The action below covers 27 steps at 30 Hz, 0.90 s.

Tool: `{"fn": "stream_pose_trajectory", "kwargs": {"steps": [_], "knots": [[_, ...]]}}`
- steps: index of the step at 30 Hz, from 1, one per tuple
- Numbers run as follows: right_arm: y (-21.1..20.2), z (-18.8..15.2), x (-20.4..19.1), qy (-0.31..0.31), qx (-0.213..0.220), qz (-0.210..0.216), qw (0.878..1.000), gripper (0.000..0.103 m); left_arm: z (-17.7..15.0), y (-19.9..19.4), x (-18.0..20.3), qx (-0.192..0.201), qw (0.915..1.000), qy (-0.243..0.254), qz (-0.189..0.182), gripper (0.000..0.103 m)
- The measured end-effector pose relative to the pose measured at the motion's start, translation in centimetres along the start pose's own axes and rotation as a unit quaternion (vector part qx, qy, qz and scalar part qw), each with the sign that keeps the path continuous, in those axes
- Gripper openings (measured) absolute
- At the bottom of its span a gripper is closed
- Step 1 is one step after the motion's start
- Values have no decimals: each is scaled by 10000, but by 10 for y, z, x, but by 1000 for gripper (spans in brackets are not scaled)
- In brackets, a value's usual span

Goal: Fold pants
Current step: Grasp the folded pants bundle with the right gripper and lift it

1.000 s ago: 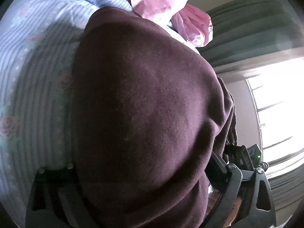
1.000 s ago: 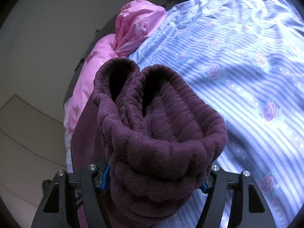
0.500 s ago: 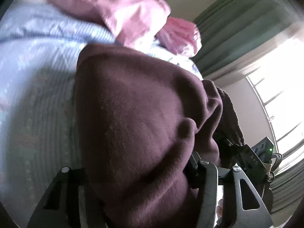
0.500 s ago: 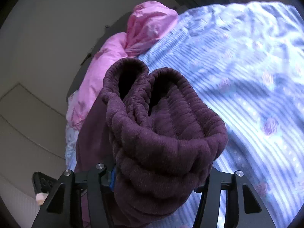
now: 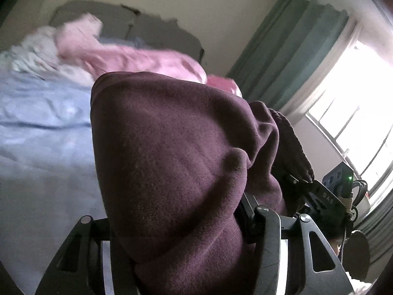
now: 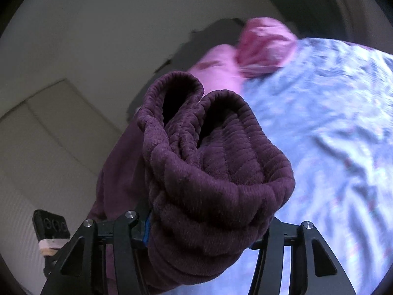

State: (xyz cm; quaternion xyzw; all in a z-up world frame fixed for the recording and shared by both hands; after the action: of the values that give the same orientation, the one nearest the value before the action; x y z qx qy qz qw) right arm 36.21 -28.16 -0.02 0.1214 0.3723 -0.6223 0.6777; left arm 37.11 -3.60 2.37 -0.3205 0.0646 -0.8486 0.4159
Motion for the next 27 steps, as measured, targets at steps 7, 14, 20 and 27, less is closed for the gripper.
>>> {"fn": "stream_pose_trajectory", "kwargs": {"steps": [7,14,20,27], "knots": [[17,-71,-142,-152,-161,813,9964,54,46,-142,-89,475,9954,376,743,52],[65,-182,-273,-97,-645,1554,9857,54,71,-248,-219,446,9825,678,1677,53],[112,-272,-346,60,-1183,1716,9780,54,75,-287,-319,330,9757,460,2115,53],[136,-342,-391,-267,-1389,1597,9770,54,72,-279,-410,-22,9680,231,2500,57]]}}
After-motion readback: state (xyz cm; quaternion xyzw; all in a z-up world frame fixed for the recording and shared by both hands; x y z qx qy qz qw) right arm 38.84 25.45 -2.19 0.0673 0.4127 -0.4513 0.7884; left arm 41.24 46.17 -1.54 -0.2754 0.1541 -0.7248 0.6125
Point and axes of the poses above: each gripper's, at about its wrist camera, not at the fingertips, and y roughly the way its jaws point, x to its right, z to its top, the point moved 10 cm from there along y, roughly the way its jaws point, and after that the axes turned 10 degrees about x, right-handed, at the moved point
